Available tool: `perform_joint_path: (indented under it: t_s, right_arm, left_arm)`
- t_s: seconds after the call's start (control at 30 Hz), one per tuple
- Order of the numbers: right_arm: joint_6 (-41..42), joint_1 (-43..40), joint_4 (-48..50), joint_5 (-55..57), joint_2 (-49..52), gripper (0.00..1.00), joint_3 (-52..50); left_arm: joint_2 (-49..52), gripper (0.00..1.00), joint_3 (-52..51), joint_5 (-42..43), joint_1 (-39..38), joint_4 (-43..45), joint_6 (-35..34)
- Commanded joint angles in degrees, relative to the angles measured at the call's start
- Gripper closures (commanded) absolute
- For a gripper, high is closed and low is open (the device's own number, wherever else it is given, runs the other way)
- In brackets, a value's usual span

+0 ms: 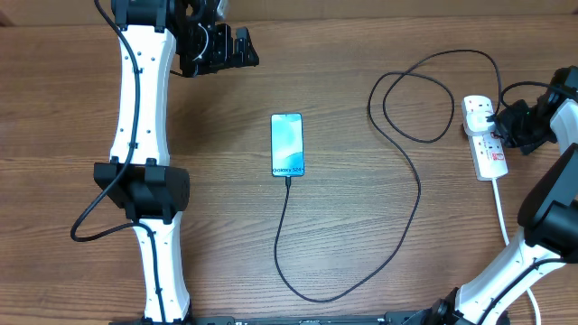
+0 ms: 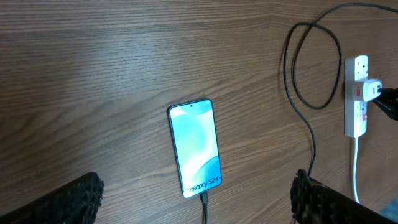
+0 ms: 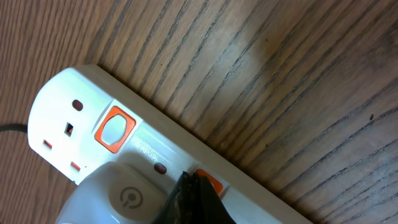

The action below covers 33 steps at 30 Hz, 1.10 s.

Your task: Plug charger to phone and switch on socket

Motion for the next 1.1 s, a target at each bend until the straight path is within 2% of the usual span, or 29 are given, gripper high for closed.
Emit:
perform_joint_path:
  t_s: [0.0, 0.37, 0.63, 0.87, 1.07]
  right_arm:
    - [0.7, 7.8, -2.7, -18.3, 1.3, 0.96, -1.4]
    - [2.2, 7.8, -2.8, -18.5, 1.3, 0.96, -1.4]
    - [2.2, 7.4, -1.5, -13.0, 1.3, 0.96, -1.3]
    - [1.9, 3.5, -1.8, -14.6, 0.1, 0.96, 1.3]
    - [1.7, -3.2, -2.8, -15.2, -5.8, 0.96, 2.3]
  left_arm:
    - [-1.4, 0.0, 1.2, -0.5, -0.3, 0.0, 0.6]
    - [-1.4, 0.01, 1.2, -0.5, -0.3, 0.0, 0.6]
    - [-1.4, 0.0, 1.2, -0.5, -0.3, 0.0, 0.6]
    - [-1.4, 0.0, 1.2, -0.6, -0.3, 0.1, 0.6]
    - [-1.4, 0.01, 1.2, -0.6, -0.3, 0.1, 0.6]
